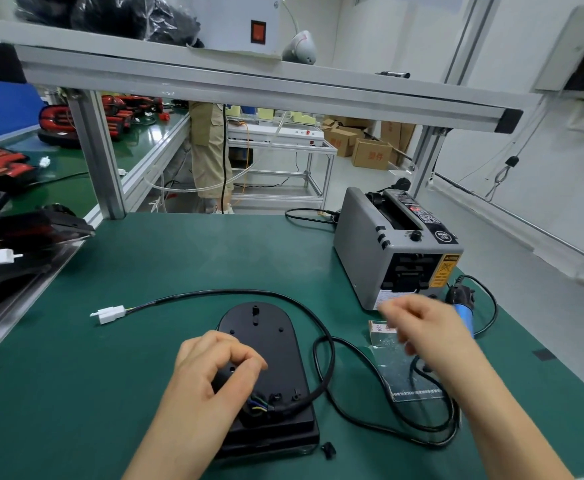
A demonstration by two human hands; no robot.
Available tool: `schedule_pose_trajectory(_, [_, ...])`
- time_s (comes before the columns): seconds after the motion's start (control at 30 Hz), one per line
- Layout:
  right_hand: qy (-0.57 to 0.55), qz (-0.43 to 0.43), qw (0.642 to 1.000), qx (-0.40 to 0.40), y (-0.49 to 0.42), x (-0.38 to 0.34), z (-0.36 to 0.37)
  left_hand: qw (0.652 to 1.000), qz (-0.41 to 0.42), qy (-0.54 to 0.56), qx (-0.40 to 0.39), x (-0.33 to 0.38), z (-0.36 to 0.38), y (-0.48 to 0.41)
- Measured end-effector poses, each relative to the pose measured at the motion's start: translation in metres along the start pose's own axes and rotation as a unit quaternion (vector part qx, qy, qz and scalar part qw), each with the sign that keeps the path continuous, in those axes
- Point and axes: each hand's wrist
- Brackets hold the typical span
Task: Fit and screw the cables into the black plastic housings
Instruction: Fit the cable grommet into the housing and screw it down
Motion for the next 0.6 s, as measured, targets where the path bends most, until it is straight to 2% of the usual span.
schedule_pose_trajectory(0.07, [-0.102, 0.045, 0.99, 0.084, -0.016, 0.007, -0.008, 1.0, -0.001, 0.001, 0.002, 0.0, 0.0, 0.0])
schedule_pose_trajectory(0.2, [-0.268, 0.118, 0.948, 0.122, -0.042, 0.018, -0.016, 1.0, 0.002, 0.002, 0.008, 0.0, 0.0, -0.002])
schedule_pose_trajectory(0.43, [-0.292, 0.186, 0.93, 0.119, -0.069, 0.023, -0.02, 1.0, 0.0, 0.003, 0.011, -0.001, 0.002, -0.003])
schedule_pose_trajectory(0.6, [-0.292, 0.195, 0.929, 0.117, -0.076, 0.026, -0.02, 1.0, -0.001, 0.005, 0.012, -0.002, 0.003, -0.004])
Point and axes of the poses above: each hand's wrist, its own y-axis away from the middle knuckle, its own z-axis out of the palm, x = y × z, and after that the axes turned 4 degrees about y, right-handed
